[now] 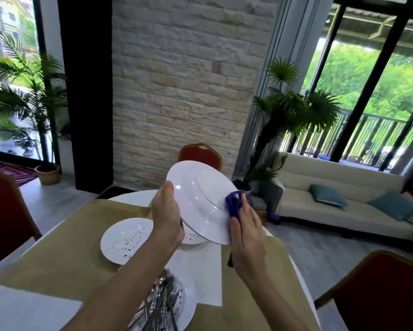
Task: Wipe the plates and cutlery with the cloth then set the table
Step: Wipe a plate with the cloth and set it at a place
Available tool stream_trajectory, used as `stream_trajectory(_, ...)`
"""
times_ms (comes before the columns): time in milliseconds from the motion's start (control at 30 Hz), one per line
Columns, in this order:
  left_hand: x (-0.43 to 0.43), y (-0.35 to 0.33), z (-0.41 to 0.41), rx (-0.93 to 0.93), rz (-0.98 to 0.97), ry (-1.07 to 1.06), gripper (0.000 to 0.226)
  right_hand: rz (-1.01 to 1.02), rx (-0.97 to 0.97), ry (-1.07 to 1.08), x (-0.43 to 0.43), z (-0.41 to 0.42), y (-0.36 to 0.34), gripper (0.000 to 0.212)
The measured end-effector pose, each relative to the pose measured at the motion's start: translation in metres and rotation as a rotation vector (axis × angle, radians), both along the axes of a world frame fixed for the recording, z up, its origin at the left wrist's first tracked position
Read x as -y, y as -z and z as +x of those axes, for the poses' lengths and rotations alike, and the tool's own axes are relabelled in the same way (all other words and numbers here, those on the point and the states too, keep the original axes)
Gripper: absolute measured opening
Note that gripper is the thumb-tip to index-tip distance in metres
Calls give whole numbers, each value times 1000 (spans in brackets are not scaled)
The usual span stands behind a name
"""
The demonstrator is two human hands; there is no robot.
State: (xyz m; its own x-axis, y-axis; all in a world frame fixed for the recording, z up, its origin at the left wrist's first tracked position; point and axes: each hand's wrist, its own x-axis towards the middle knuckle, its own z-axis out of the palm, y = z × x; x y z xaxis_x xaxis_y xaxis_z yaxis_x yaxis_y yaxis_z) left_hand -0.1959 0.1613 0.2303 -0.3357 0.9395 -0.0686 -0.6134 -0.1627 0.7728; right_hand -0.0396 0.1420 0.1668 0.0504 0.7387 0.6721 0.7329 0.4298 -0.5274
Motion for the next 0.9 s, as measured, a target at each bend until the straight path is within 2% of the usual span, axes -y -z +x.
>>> stream_trajectory(100, 2, 8, 6, -73, -29, 148, 35, 171, 415, -28, -1, -11, -3, 48)
stream_trajectory(133, 5, 8, 9, -117, 6, 211, 34, 200, 467, -17, -7, -15, -12, 47)
stream_trajectory(200, 11, 8, 10, -239, 101, 271, 32, 157, 426, 12, -18, -18, -38, 50)
stream_trajectory(300, 22, 5, 10, -363, 178, 316, 43, -96, 158, 41, -44, 6, -63, 52)
stream_trajectory(333, 25, 5, 10, -381, 194, 327, 43, -192, 1, 49, -53, 17, -63, 50)
stream_trajectory(400, 29, 6, 11, -465, 235, 312, 36, -389, -500, 21, -55, 25, -59, 51)
stream_trajectory(467, 28, 13, 13, -653, 291, 299, 28, -625, -962, 16, -51, 31, -47, 47)
stream_trajectory(533, 24, 29, 16, -957, 401, 362, 23, -778, -1219, -1, -48, 48, -35, 48)
stream_trajectory(600, 16, 55, 21, -1393, 500, 432, 27, -823, -1358, -88, -48, 74, -20, 57)
stream_trajectory(633, 12, 70, 23, -1541, 537, 467, 31, -820, -1401, -124, -44, 85, -13, 56)
stream_trajectory(733, 1, 105, 27, -1732, 677, 576, 35, -919, -1471, -170, -33, 116, 16, 38)
stream_trajectory(767, -3, 117, 29, -1790, 676, 618, 38, -977, -1410, -116, -29, 123, 29, 31)
stream_trajectory(800, -11, 130, 31, -1886, 715, 546, 43, -1024, -1352, -46, -26, 130, 43, 30)
stream_trajectory(833, -13, 139, 32, -1888, 632, 563, 53, -1060, -1305, 18, -24, 137, 59, 32)
stream_trajectory(867, -14, 151, 33, -1801, 503, 536, 63, -1079, -1287, 65, -22, 142, 73, 35)
stream_trajectory(900, -16, 158, 35, -1635, 301, 569, 67, -1096, -1282, 101, -20, 145, 87, 37)
